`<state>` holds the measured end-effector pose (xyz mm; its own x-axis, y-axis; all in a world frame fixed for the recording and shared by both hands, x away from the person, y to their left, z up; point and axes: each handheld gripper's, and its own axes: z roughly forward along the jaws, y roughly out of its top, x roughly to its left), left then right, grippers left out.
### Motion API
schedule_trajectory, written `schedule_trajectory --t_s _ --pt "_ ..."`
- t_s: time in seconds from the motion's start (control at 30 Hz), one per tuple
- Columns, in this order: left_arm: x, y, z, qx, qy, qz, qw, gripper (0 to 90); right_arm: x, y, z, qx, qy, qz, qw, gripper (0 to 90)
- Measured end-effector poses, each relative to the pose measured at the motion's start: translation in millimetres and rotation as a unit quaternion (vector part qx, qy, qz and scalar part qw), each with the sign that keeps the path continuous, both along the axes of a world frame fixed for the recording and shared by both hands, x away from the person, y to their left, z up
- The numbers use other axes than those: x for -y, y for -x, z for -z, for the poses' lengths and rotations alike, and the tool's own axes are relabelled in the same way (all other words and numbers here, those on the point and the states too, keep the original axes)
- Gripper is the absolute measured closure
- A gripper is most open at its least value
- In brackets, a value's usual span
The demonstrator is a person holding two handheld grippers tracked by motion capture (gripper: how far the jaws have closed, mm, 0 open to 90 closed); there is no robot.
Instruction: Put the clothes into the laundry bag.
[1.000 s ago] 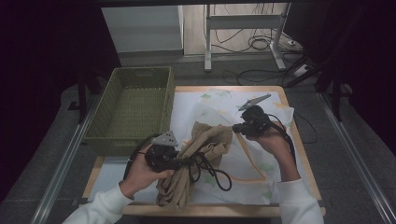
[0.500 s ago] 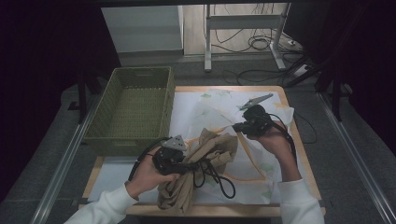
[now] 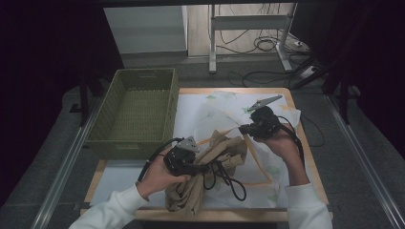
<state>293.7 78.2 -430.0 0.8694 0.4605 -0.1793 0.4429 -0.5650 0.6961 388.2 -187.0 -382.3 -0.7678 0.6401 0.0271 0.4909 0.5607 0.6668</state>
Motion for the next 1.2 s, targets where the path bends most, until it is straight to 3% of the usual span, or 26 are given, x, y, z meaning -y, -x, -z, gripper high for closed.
schedule_trajectory --t_s 0.27,0.5,0.8,1.2 --pt "14.2 -12.0 5.3 -0.013 -0.018 -0.006 0.9997 76.6 -0.9 0.3 -0.1 0.001 -0.003 -0.004 1.0 87.6" --pt "24.3 -23.1 7.5 -0.021 -0.021 -0.012 0.9995 76.6 -1.1 1.6 -1.3 0.005 -0.003 -0.005 1.0 87.6" --pt "29.0 -21.5 10.8 -0.023 -0.024 -0.005 0.9994 76.6 1.7 1.5 -2.6 0.006 -0.007 -0.001 1.0 87.6" --pt "33.7 -31.5 18.3 -0.03 -0.032 -0.02 0.9988 76.6 0.2 6.0 -7.9 0.011 -0.017 -0.006 0.9998 87.6"
